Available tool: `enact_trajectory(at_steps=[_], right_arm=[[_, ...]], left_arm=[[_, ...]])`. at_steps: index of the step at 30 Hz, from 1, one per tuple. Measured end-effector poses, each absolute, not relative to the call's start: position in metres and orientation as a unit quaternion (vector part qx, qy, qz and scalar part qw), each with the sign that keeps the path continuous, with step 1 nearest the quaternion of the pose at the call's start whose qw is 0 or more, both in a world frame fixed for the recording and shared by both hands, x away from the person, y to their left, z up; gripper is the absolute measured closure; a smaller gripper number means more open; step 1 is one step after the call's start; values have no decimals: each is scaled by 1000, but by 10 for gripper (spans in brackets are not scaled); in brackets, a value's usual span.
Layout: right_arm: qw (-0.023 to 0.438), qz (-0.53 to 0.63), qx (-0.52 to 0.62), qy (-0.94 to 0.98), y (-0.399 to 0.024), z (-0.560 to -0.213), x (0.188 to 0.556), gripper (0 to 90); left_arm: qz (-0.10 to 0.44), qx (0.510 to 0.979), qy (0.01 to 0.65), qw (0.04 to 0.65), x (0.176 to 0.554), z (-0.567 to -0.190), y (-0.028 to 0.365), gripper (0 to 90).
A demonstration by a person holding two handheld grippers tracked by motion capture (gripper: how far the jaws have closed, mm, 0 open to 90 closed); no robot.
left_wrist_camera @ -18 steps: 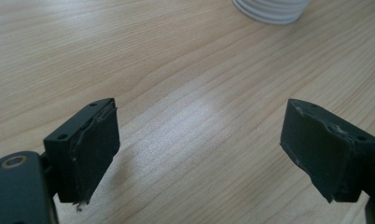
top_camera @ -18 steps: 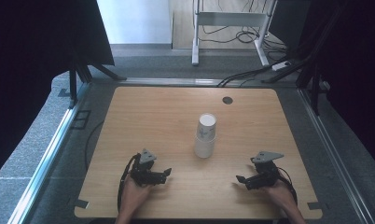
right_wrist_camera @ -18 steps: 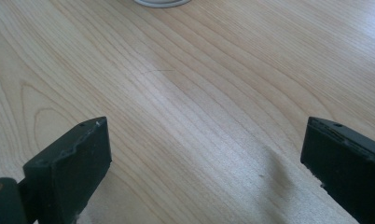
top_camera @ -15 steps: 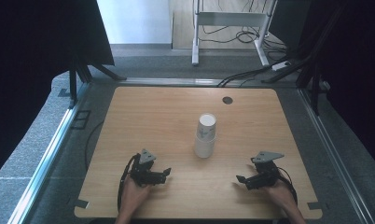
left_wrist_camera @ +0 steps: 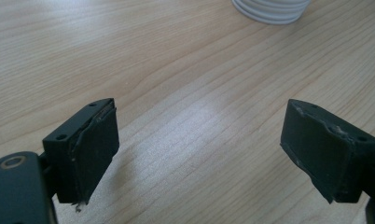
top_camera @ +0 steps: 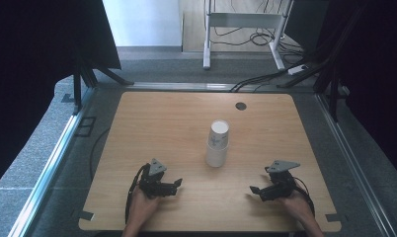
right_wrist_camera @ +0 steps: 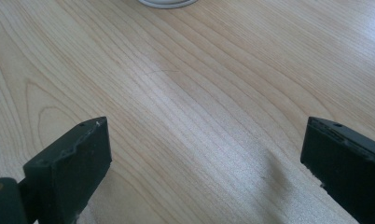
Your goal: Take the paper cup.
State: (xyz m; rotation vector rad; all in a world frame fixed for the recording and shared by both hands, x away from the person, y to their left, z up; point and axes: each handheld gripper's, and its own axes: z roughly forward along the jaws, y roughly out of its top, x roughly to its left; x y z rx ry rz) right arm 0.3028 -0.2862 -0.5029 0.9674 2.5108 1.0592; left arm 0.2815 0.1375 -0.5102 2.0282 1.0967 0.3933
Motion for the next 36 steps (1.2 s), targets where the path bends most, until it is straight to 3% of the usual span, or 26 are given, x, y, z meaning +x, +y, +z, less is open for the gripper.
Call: enact_trajectory(at_steps=[36], right_arm=[[93, 394, 316, 858, -278, -473, 310, 17]], left_arm=[[158, 827, 409, 353, 290, -480, 122, 112]])
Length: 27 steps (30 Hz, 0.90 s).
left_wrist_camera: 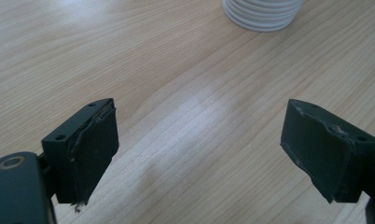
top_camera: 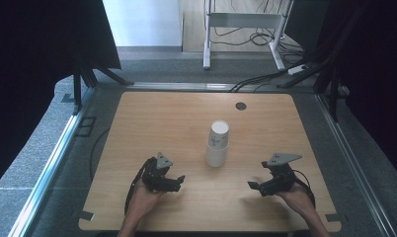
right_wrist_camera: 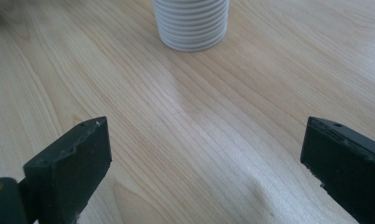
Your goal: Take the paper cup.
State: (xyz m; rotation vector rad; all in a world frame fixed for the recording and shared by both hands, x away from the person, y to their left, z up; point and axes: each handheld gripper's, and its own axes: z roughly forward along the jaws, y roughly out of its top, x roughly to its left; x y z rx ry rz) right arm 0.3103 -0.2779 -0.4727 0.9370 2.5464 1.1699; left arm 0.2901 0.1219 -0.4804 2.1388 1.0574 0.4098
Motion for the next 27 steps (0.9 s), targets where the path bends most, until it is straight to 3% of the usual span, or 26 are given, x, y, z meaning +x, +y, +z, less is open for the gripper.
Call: enact_trajectory(at_steps=[17, 27], right_arm=[[82, 397, 298, 864, -268, -457, 319, 17], [81, 402, 286, 866, -259, -445, 326, 28]], left_arm=[[157, 838, 379, 359, 299, -465, 112, 112], [130, 836, 373, 380, 314, -461, 106, 110]])
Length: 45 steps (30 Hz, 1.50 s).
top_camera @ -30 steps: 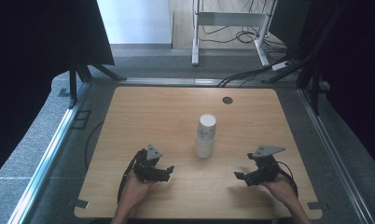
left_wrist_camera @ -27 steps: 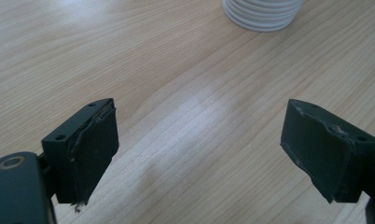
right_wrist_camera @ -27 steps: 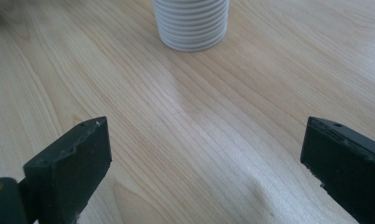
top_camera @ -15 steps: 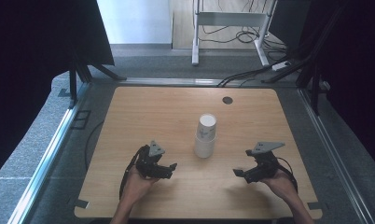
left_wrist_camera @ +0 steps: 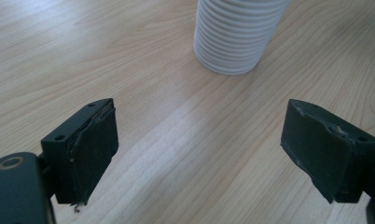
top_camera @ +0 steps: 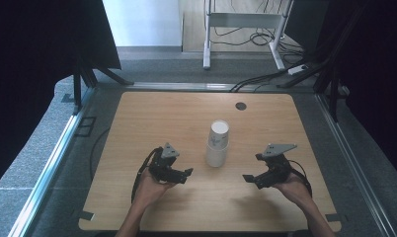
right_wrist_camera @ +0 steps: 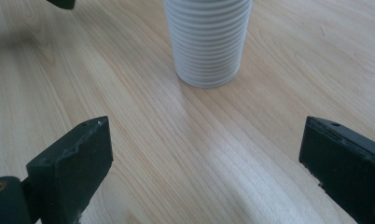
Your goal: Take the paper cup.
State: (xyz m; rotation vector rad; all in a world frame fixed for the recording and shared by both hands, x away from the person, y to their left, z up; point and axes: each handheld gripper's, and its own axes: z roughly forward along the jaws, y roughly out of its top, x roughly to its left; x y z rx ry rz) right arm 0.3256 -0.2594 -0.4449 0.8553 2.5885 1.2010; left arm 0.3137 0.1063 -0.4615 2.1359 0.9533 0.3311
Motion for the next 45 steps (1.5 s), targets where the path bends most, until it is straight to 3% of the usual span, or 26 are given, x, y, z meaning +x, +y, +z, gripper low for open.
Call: enact_trajectory(at_steps=[45], right_arm=[[52, 425, 266, 864, -229, -400, 373, 6]], left_arm=[[96, 857, 300, 407, 369, -449, 48, 111]])
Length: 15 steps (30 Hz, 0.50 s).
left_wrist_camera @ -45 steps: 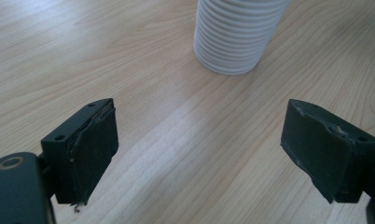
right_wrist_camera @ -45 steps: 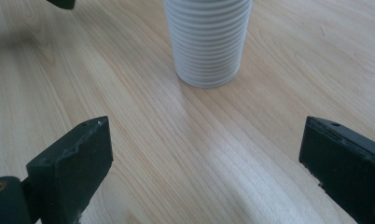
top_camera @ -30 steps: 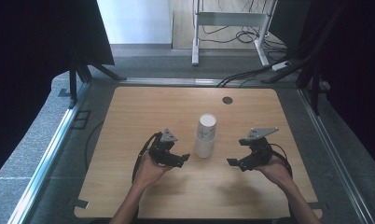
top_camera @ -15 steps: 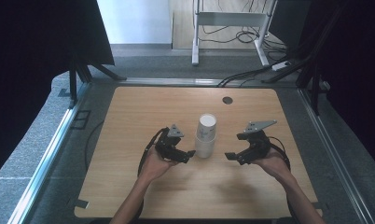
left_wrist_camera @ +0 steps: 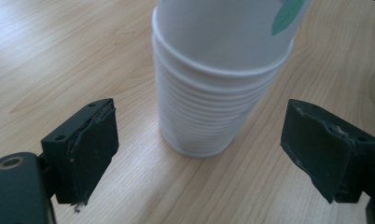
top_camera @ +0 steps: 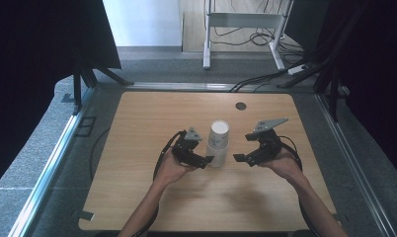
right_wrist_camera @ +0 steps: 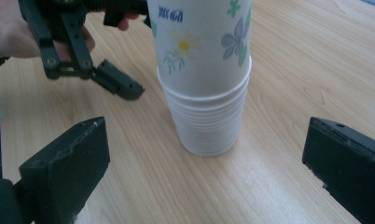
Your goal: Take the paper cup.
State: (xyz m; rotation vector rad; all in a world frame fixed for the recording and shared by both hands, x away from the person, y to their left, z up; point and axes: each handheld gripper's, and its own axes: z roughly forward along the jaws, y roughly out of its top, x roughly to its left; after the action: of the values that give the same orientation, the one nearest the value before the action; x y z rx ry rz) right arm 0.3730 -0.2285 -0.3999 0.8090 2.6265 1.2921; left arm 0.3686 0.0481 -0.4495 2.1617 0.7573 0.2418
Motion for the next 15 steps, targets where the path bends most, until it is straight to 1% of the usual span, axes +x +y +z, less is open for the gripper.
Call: enact_trajectory(at_steps=[10, 15], right_arm=[[59, 421, 257, 868, -217, -391, 381, 23], [57, 420, 258, 868, -212, -387, 388, 55]], left_arm=[[91, 861, 288, 409, 375, -448, 33, 118], [86, 860, 286, 413, 379, -448, 28, 133]])
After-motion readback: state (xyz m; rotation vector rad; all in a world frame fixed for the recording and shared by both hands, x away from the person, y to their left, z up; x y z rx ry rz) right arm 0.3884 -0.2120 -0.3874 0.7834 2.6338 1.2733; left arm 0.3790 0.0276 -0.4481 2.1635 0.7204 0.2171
